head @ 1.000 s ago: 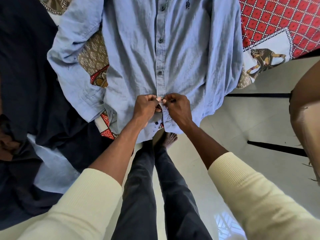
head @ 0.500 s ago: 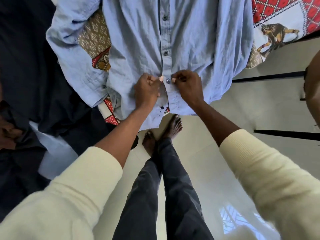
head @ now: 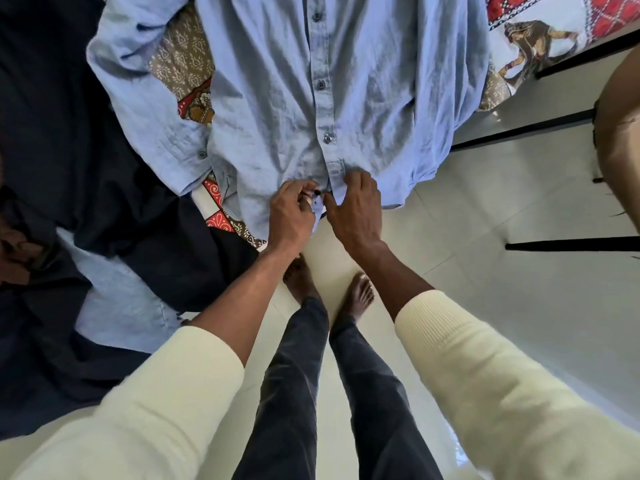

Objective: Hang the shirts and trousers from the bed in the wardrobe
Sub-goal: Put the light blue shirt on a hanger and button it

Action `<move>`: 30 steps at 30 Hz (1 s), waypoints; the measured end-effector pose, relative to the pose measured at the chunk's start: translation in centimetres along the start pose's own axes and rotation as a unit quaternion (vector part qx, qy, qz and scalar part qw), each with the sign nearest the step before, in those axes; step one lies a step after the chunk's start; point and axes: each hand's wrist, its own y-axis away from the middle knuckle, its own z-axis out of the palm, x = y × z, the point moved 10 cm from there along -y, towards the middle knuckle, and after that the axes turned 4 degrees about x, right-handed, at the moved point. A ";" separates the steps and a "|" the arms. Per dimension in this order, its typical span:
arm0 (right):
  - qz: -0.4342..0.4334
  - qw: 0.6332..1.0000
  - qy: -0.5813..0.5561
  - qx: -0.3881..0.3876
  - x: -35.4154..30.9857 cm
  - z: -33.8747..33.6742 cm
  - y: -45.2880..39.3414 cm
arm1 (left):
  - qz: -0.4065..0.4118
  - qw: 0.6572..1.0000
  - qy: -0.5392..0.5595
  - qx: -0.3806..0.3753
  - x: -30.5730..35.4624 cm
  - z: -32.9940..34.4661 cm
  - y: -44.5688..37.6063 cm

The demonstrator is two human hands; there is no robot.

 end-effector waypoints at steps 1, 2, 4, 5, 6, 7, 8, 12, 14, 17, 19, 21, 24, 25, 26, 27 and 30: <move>-0.002 1.000 0.011 -0.016 0.1 0.5 -0.6 | -0.014 1.000 0.006 -0.001 -0.4 0.1 -0.3; -0.009 0.999 0.017 -0.031 0.1 1.0 -0.9 | -0.028 1.000 0.009 -0.007 -0.7 0.3 -0.5; -0.031 0.999 0.004 -0.041 -0.3 1.2 -1.2 | -0.055 0.998 0.019 -0.020 -1.5 0.6 -0.8; -0.031 0.999 -0.012 -0.039 -0.3 1.0 -1.2 | -0.069 0.997 0.031 -0.026 -1.9 0.7 -0.9; -0.015 0.999 -0.035 -0.034 0.1 0.7 -1.1 | -0.080 0.995 0.043 -0.032 -2.0 0.8 -0.9; 0.023 0.997 -0.068 -0.030 1.1 0.4 -1.0 | -0.088 0.994 0.054 -0.034 -2.1 0.8 -0.8; 0.072 0.991 -0.110 -0.025 2.4 0.2 -0.9 | -0.092 0.993 0.061 -0.034 -2.1 0.7 -0.8; 0.202 0.950 -0.232 -0.044 6.2 0.1 0.0 | -0.090 0.993 0.074 -0.019 -1.9 0.6 -0.7; 0.207 0.938 -0.266 -0.083 6.2 0.5 0.3 | -0.091 0.993 0.074 -0.009 -2.1 0.7 -0.8; 0.217 0.900 -0.361 -0.114 5.6 1.1 0.5 | -0.097 0.992 0.077 0.001 -2.2 0.8 -0.8; 0.231 0.874 -0.410 -0.124 5.4 1.4 0.5 | -0.100 0.992 0.081 0.007 -2.1 0.8 -0.6; 0.243 0.859 -0.428 -0.142 5.4 1.8 0.5 | -0.109 0.990 0.087 0.011 -2.4 1.0 -0.4; 0.251 0.843 -0.447 -0.164 5.5 2.3 0.6 | -0.099 0.992 0.077 0.017 -2.4 1.1 -0.1; 0.253 0.838 -0.454 -0.167 5.5 2.4 0.5 | -0.096 0.992 0.078 0.019 -2.3 1.1 0.0; 0.254 0.831 -0.463 -0.170 5.4 2.5 0.5 | -0.095 0.992 0.082 0.019 -2.2 1.2 0.1; 0.256 0.823 -0.476 -0.175 5.3 2.7 0.5 | -0.095 0.991 0.088 0.019 -2.0 1.3 0.3; 0.257 0.814 -0.485 -0.189 4.7 2.5 0.6 | -0.079 0.991 0.106 0.013 -1.2 1.4 0.7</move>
